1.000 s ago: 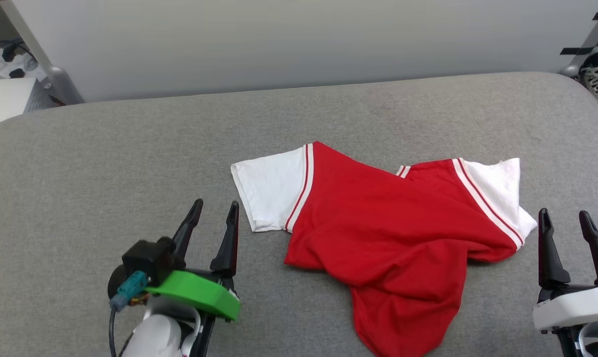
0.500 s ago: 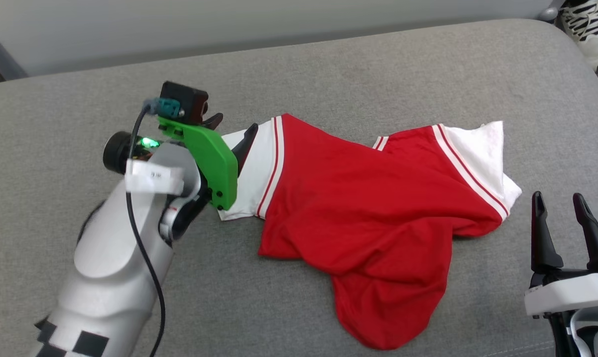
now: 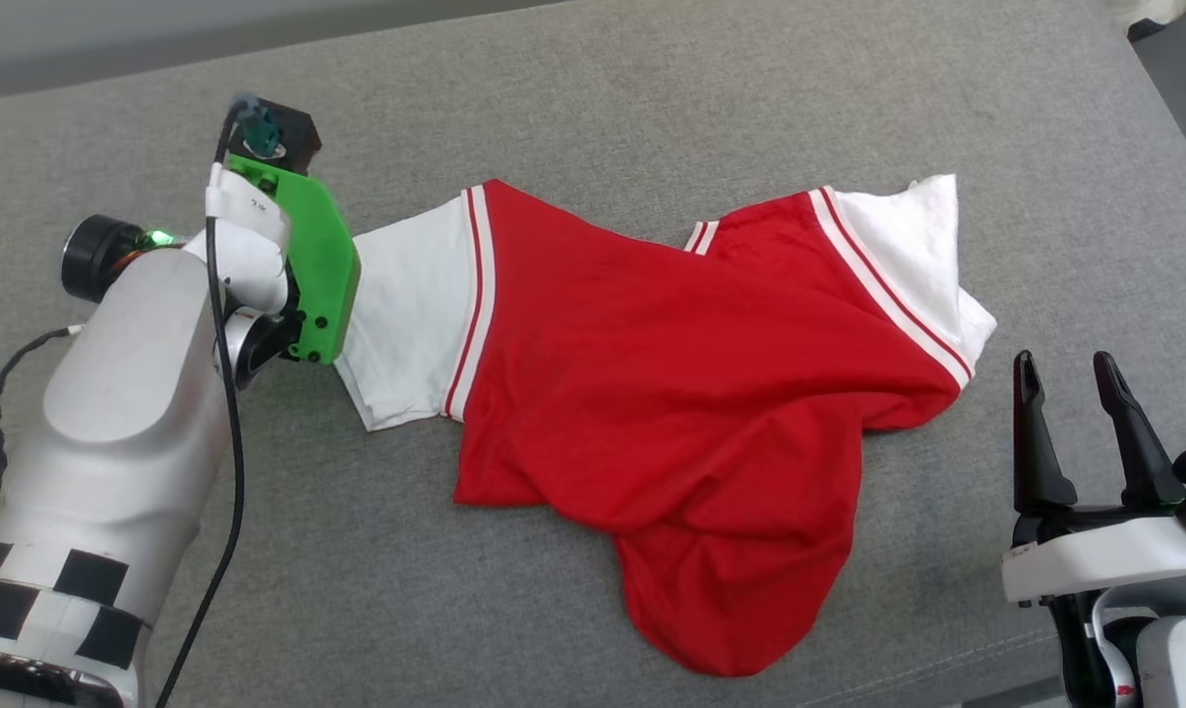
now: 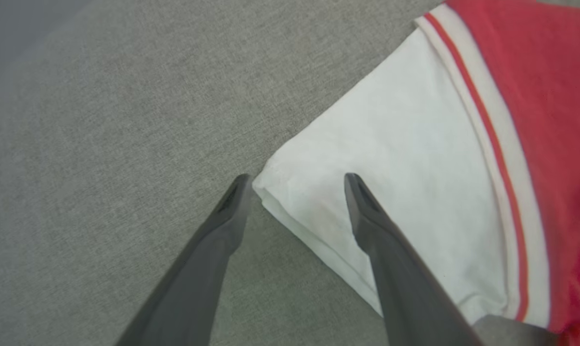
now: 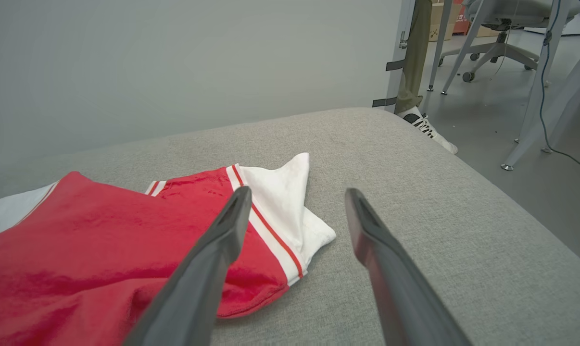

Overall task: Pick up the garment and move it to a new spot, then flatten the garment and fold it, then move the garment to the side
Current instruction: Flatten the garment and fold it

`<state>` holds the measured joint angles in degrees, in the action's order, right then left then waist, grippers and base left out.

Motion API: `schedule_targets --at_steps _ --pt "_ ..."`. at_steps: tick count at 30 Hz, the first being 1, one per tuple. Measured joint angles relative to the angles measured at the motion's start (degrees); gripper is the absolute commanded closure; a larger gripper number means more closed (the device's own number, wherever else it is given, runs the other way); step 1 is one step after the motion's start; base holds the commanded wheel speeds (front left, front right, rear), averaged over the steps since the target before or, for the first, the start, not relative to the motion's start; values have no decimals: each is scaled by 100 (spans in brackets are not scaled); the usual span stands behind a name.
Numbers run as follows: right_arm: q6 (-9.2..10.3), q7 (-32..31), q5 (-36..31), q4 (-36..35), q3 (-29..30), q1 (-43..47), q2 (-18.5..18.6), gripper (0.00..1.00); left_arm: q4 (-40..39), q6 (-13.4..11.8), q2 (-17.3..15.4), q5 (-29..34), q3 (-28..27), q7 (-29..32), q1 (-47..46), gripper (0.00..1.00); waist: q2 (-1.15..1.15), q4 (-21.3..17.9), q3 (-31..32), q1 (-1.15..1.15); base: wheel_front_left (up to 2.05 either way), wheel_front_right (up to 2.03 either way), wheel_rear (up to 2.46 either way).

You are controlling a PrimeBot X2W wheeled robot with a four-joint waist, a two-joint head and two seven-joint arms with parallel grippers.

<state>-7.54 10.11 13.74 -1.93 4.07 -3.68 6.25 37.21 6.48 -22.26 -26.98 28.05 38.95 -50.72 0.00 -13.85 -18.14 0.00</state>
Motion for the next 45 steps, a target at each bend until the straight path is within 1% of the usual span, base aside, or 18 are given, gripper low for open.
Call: schedule_targets --at_steps 4,6,9,12,13,14,16,18,22,24,27,31,34,39,42,45 --pt "0 45 0 82 -59 -5 -19 0 390 -115 -143 252 137 -12 -106 0 0 -107 -132 0 0 0 0" --pt "0 80 1 120 -68 -5 -26 0 534 -146 -158 269 120 -87 -139 0 0 -149 -183 0 0 0 0" --pt "0 102 2 158 -76 -8 -24 0 703 -140 -153 256 130 -107 -236 0 0 -187 -237 0 0 0 0" --pt "0 110 3 179 -71 -23 -13 0 834 -80 -142 165 142 -81 -277 0 0 -189 -263 0 0 0 0" --pt "0 113 3 185 -71 -32 -8 0 865 -63 -121 87 134 -53 -283 76 0 -183 -263 0 0 0 0" --pt "0 122 3 188 -69 -41 1 0 888 -58 -90 -20 126 0 -289 100 0 -173 -261 0 0 0 0" --pt "0 123 1 189 -69 -50 2 0 911 -5 -45 -156 129 99 -295 100 0 -147 -254 0 0 0 0" --pt "0 122 0 189 -68 -51 0 0 911 31 12 -240 127 75 -292 100 0 -122 -244 0 0 0 0" --pt "0 79 -9 193 -48 -55 8 0 906 30 8 -412 -22 -277 -193 100 0 -82 -172 0 0 0 0" --pt "0 48 -41 201 -8 -53 29 0 872 -21 -8 -506 -136 -426 -62 100 0 -59 -103 0 0 0 0" --pt "0 -42 -58 202 80 -38 96 0 733 -114 -115 -616 -271 -576 181 100 0 11 13 0 0 0 0" --pt "0 -243 -90 194 160 18 132 0 370 -243 -354 -742 -444 -767 560 100 0 143 201 0 0 0 0" --pt "0 -433 -92 169 194 75 194 0 -45 -356 -481 -805 -541 -806 910 100 0 284 330 0 0 0 0" --pt "0 -851 -119 97 224 200 322 0 -1047 -631 -604 -1092 -743 -815 1740 100 0 568 534 0 0 0 0" --pt "0 -1260 -146 48 256 256 425 0 -1752 -835 -673 -1202 -844 -809 2269 100 0 750 628 0 0 0 0" --pt "0 -1873 -145 -51 261 261 600 0 -2487 -1055 -668 -1335 -881 -703 2802 100 0 935 698 -1 0 0 0"
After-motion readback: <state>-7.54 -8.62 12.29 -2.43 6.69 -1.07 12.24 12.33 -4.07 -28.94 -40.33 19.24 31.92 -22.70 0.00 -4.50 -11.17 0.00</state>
